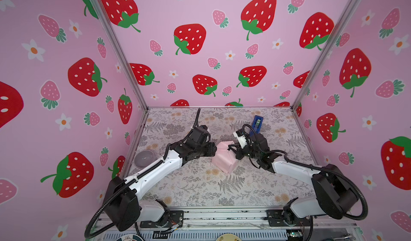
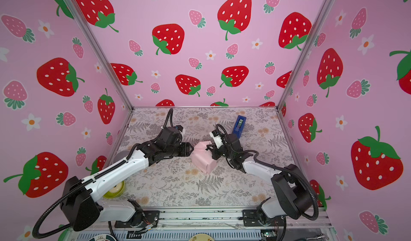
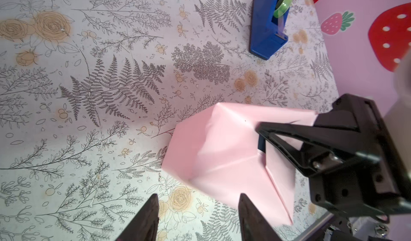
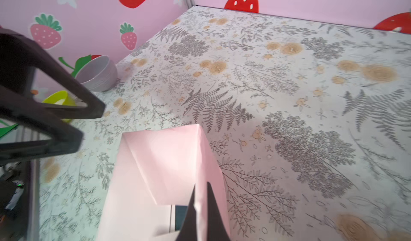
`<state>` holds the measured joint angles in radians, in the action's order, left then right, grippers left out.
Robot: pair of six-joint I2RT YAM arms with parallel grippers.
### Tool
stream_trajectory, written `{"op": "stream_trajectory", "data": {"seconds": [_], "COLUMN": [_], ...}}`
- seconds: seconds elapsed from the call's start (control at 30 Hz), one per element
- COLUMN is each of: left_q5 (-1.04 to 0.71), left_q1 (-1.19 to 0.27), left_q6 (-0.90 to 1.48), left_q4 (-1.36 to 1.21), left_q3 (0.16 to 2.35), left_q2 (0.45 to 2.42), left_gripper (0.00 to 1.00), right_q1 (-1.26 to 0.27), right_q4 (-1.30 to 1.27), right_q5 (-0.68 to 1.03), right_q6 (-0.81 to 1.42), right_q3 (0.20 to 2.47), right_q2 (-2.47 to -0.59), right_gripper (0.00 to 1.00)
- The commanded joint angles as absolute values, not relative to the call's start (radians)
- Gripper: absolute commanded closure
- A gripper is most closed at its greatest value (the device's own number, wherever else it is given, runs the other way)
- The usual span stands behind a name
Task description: Wrap the gift box in paper
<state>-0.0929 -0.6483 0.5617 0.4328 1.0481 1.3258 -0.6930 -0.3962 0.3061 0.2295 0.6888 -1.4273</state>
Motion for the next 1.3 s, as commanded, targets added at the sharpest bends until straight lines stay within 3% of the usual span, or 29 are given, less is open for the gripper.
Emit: {"op": "stream_trajectory", "data": {"seconds": [0.0, 0.23, 0.5, 1.13, 1.27], "left_q5": [-0.202, -0.257, -0.28, -0.289, -0.284], "left_q1": [-0.653, -0.699, -0.699, -0.7, -0.7], "left_q6": [0.646, 0.781, 0.796, 0.792, 0.791], "left_q4": [0.377, 0.178, 0.105, 0.119, 0.126], "left_q3": [0.974, 0.828, 0.837, 0.888, 0.888], "left_q2": [1.298, 1.309, 1.377, 1.448, 1.445], "left_gripper": [0.42, 0.5, 0.59, 0.64, 0.63], "right_q1": [-0.734, -0.803, -0.847, -0.919, -0.919], "right_q4": [-0.385, -0.346, -0.357, -0.327, -0.309], "right_q5": [0.109, -0.045, -0.097, 0.043, 0.083], "right_q6": [0.201, 0.144, 0.101, 0.099, 0.119], "right_q3": [0.672, 0.676, 0.654, 0.681, 0.688], "right_q2": [-1.394, -1.382, -1.364, -1.409, -1.402], "right_gripper": [1.0, 1.0, 1.0, 1.0, 0.95]}}
